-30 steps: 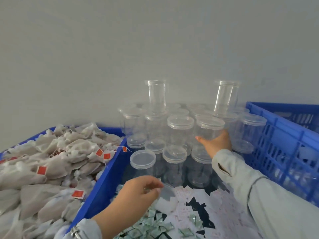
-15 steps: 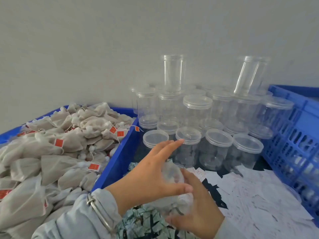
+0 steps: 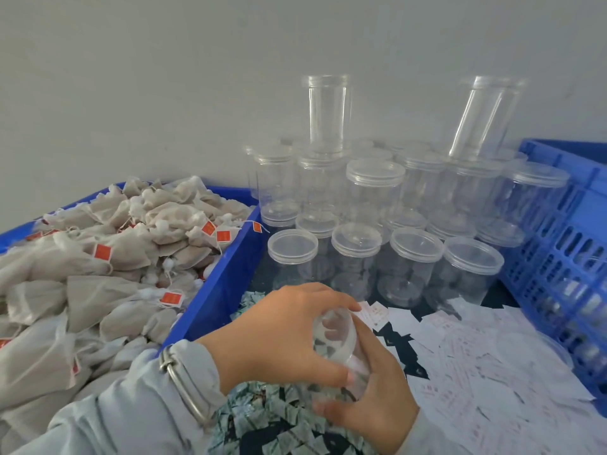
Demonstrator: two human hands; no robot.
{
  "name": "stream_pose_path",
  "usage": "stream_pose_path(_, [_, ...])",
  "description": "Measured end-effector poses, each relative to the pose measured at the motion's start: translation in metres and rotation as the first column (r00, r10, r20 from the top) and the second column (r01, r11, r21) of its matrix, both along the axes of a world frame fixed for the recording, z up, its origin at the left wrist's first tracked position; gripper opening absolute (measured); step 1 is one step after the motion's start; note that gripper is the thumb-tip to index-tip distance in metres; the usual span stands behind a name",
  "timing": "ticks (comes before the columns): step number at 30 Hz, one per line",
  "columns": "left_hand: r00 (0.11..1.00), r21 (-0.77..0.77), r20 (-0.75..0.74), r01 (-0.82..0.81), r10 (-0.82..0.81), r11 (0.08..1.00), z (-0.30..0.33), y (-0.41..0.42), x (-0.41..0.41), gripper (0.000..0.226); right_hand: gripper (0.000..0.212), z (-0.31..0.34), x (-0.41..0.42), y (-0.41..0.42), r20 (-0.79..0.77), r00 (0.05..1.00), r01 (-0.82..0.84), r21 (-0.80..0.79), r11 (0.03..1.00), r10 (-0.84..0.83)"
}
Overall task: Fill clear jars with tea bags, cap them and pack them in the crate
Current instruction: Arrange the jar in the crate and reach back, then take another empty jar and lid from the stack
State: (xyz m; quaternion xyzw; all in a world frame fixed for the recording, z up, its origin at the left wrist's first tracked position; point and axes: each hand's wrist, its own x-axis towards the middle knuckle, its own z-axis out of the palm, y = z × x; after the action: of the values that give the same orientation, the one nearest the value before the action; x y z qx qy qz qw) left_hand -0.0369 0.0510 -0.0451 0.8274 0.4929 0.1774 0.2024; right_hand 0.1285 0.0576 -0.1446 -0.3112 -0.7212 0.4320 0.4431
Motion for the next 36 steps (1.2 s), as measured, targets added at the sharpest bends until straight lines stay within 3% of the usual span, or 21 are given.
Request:
stream_pose_path(3, [0.990,0.019,0.087,-0.114,0.112,0.993,-0.004,-0.002,0.005,0.068,0.090,0.001,-0.003,-0.001,0.043,0.985,0.151,0.229,0.962,-0.165])
stream_pose_path(6, [0.930,0.005,0.219,-0.303,0.295,0.953,-0.011,-0.001,0.018,0.062,0.085,0.001,-0.002,0.005,0.083,0.849,0.383,0.586,0.714,-0.523])
stream_pose_path(9, [0.880,-0.149,0.260,-0.370,0.398,0.917,-0.016,0.002,0.028,0.063,0.081,-0.003,0.003,0.010,0.021,0.767,0.432,0.722,0.540,-0.642])
stream_pose_path(13, [0.850,-0.373,0.241,-0.364,0.468,0.854,-0.013,0.006,0.024,0.059,0.066,-0.007,0.007,0.015,0.027,0.718,0.388,0.814,0.432,-0.696])
stream_pose_path(16, [0.777,-0.587,0.329,-0.277,0.537,0.761,-0.011,0.005,0.021,0.074,0.064,-0.007,0.006,0.015,0.036,0.697,0.391,0.818,0.421,-0.716])
stream_pose_path(20, [0.565,-0.809,0.473,-0.026,0.676,0.587,-0.007,0.003,0.014,0.057,0.081,-0.004,0.015,0.020,0.029,0.605,0.531,0.730,0.430,-0.796])
stream_pose_path(23, [0.471,-0.838,0.497,0.042,0.729,0.544,-0.002,0.004,0.009,0.074,0.104,0.001,0.031,0.028,0.050,0.505,0.725,0.516,0.455,-0.861])
stream_pose_path(27, [0.450,-0.829,0.493,-0.016,0.745,0.558,-0.003,0.013,0.000,0.084,0.102,0.003,0.038,0.034,0.047,0.481,0.824,0.317,0.470,-0.875])
stream_pose_path(31, [0.447,-0.835,0.427,-0.139,0.786,0.532,-0.010,0.023,-0.008,0.070,0.103,-0.001,0.035,0.031,-0.029,0.532,0.823,0.255,0.508,-0.847])
stream_pose_path(36, [0.205,-0.885,0.466,0.080,0.861,0.459,-0.012,0.028,-0.009,0.041,0.104,-0.001,0.033,0.028,-0.089,0.561,0.815,0.235,0.530,-0.823])
